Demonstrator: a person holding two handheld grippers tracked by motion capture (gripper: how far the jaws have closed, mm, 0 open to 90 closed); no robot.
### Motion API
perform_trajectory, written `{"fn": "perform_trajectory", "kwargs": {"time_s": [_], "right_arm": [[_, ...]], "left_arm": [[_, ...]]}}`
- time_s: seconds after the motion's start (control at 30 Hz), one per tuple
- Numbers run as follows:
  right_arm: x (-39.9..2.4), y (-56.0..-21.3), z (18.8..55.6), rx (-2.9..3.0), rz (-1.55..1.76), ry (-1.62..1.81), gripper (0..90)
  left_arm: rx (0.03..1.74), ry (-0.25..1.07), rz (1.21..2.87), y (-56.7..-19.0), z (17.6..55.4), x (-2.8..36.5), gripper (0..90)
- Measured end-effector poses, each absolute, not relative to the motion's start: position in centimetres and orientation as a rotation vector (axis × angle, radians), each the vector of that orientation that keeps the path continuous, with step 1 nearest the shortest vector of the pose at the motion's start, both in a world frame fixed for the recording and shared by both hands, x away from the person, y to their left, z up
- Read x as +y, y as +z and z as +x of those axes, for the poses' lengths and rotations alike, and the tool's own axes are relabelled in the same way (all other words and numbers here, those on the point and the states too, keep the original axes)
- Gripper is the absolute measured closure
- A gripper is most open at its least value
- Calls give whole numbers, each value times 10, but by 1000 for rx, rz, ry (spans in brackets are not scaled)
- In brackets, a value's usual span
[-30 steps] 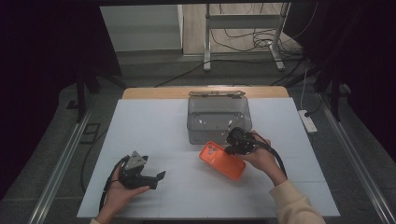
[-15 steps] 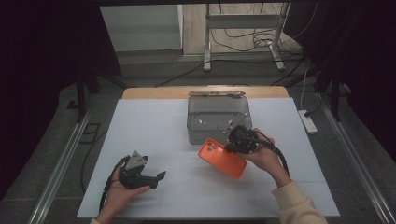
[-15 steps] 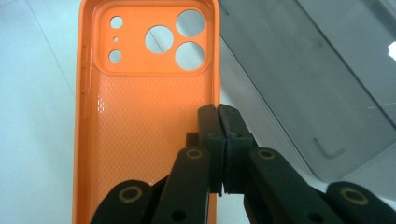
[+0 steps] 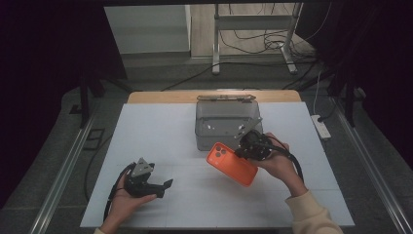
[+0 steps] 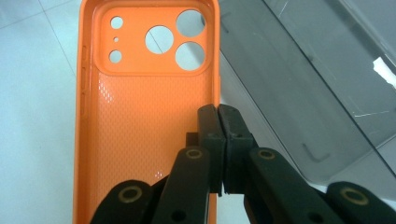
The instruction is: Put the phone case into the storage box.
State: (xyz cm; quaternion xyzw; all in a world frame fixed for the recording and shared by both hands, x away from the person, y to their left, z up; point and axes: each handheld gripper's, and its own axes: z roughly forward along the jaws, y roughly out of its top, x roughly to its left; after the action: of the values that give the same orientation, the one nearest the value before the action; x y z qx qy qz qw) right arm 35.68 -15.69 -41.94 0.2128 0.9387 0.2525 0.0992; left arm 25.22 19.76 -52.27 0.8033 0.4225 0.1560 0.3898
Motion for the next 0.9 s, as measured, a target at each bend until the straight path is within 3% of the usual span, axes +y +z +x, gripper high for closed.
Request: {"fn": "perform_trajectory", "kwargs": {"time_s": [0.9], "right_arm": [[-155,-412,351,2763,606,762,882]], "left_arm": [[1079,385,2043,-522,253,195,79]]}}
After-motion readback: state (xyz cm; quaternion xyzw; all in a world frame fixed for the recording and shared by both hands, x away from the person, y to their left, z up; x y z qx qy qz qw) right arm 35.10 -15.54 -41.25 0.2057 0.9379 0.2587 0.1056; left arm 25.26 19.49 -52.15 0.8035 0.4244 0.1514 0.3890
